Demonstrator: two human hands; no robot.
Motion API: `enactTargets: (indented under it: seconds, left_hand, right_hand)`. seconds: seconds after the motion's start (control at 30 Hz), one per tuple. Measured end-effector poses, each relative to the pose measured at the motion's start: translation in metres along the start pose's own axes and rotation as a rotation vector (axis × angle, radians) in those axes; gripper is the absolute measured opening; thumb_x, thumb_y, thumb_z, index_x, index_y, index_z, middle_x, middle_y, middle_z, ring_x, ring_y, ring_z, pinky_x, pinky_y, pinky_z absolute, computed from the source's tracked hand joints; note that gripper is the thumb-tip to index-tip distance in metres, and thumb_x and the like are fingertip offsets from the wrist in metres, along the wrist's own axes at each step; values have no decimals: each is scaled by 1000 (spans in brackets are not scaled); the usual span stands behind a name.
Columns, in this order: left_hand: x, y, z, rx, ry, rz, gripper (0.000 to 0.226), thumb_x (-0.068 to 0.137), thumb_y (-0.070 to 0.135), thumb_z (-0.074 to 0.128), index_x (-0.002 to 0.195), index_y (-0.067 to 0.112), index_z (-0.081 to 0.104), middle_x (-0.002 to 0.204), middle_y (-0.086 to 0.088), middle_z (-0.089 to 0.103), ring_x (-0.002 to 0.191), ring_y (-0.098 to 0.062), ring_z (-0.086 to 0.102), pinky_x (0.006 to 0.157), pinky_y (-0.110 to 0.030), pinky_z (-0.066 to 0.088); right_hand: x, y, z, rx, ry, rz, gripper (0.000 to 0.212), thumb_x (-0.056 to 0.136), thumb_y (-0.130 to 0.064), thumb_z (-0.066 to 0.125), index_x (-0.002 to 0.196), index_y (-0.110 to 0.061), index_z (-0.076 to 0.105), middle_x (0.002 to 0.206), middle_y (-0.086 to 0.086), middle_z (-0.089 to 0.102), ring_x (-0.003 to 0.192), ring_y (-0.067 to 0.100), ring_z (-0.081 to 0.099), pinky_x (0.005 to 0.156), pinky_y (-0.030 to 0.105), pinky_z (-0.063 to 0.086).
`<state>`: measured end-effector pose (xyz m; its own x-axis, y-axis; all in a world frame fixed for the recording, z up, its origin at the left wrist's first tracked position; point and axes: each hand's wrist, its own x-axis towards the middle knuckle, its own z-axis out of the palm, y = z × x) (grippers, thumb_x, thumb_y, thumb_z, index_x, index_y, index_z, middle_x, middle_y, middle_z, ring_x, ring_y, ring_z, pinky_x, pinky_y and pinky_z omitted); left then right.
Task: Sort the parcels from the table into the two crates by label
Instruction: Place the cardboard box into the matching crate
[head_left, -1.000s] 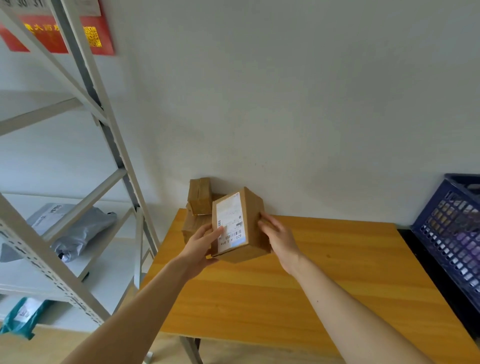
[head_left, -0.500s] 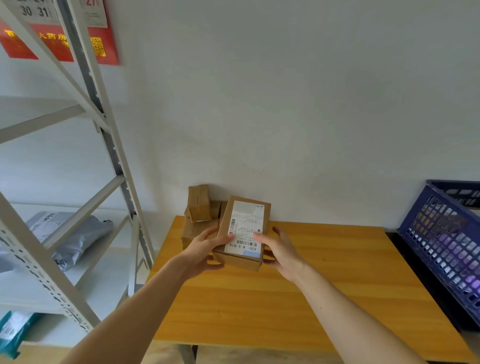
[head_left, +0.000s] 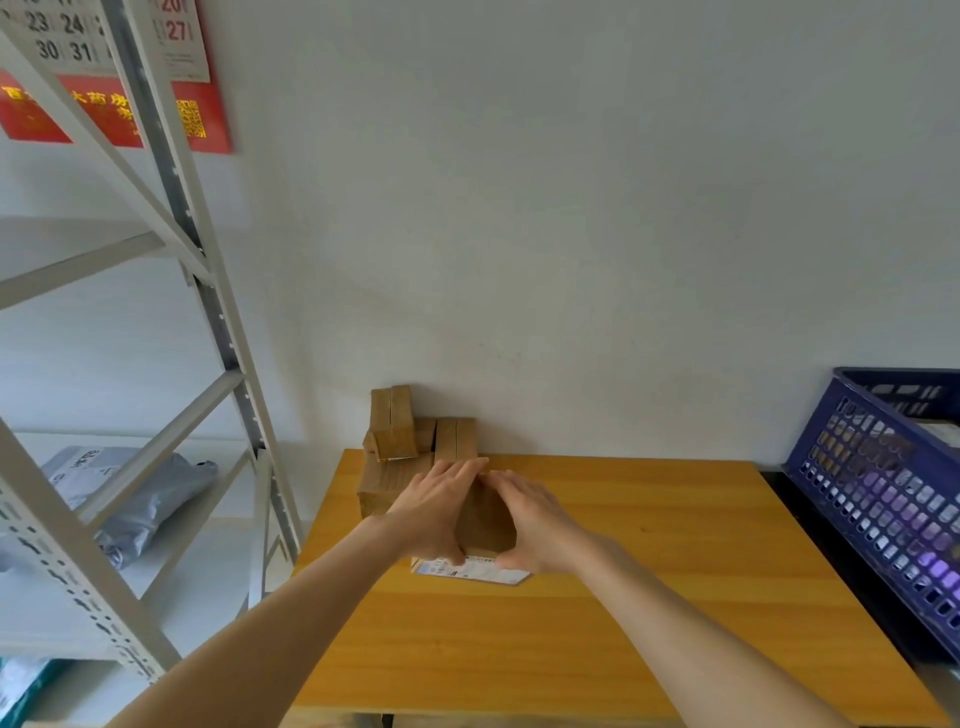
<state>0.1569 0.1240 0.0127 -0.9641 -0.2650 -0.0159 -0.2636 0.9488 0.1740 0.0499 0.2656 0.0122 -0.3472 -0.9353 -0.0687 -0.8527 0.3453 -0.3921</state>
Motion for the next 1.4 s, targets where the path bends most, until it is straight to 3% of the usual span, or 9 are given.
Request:
enactTargets:
  seconds: [0.17, 0.3, 0.37, 0.47, 0.57, 0.67, 0.9, 1.13, 1.4]
  left_hand:
    - [0, -2, 3, -54, 54, 40, 120, 63, 29, 86, 152, 29, 5, 151, 6, 24, 139, -19, 20, 114, -36, 28]
    - [1, -1, 9, -485, 283, -109, 118, 67, 16, 84, 151, 36, 4, 157, 5, 9, 145, -23, 6, 116, -44, 23]
    - [2, -4, 9, -693, 304, -256, 114, 71, 16, 83, 153, 31, 4, 157, 1, 18, 145, -24, 14, 115, -45, 25]
    - [0, -7, 7, -1018, 209, -422, 94, 81, 19, 76, 153, 22, 14, 143, 1, 45, 130, -22, 44, 106, -44, 42]
    - [-5, -3, 7, -1299, 108, -459, 64, 90, 24, 67, 146, 23, 36, 127, 2, 60, 117, -19, 56, 105, -46, 43]
    - [-7, 3, 8, -1463, 75, -411, 51, 93, 20, 61, 140, 27, 45, 117, 1, 67, 109, -22, 63, 99, -48, 49]
    - [-9, 5, 4, -1512, 120, -351, 54, 91, 18, 63, 140, 30, 45, 116, 3, 68, 108, -21, 64, 97, -47, 50]
    - [-13, 2, 6, -1479, 125, -365, 56, 87, 16, 68, 138, 28, 48, 110, 2, 70, 102, -19, 67, 93, -44, 53]
    - [-2, 28, 17, -1467, 15, -288, 56, 88, 16, 68, 139, 26, 47, 112, -1, 69, 101, -21, 67, 83, -37, 55]
  right_hand:
    - [3, 5, 2, 89, 56, 20, 95, 70, -28, 79, 146, -32, 23, 146, -7, 30, 132, 20, 35, 109, 41, 37]
    - [0, 14, 0, 414, 203, 154, 90, 67, -35, 83, 142, -32, 33, 139, -10, 41, 125, 12, 44, 99, 29, 44]
    - [-5, 19, -3, 649, 277, 242, 87, 67, -33, 84, 140, -30, 37, 133, -10, 49, 118, 10, 49, 91, 26, 45]
    - [-11, 24, -4, 953, 370, 351, 71, 73, -31, 81, 133, -33, 43, 120, -6, 60, 107, 12, 58, 79, 27, 49]
    - [-13, 28, -3, 1171, 438, 378, 60, 78, -26, 77, 131, -31, 49, 106, -1, 71, 99, 16, 66, 81, 34, 54]
    - [-14, 25, -4, 1265, 442, 348, 55, 84, -21, 72, 134, -30, 49, 103, -3, 74, 97, 16, 68, 77, 31, 51]
    - [-17, 22, -7, 1272, 430, 269, 52, 93, -20, 62, 141, -29, 45, 119, -9, 68, 112, 14, 63, 96, 37, 50]
    - [-25, 12, -1, 1220, 481, 275, 43, 96, -22, 57, 138, -29, 49, 125, -9, 64, 109, 6, 62, 79, 22, 51]
    - [-61, 24, 5, 1187, 586, 360, 48, 93, -16, 60, 137, -32, 48, 126, -9, 63, 113, 9, 61, 97, 33, 50]
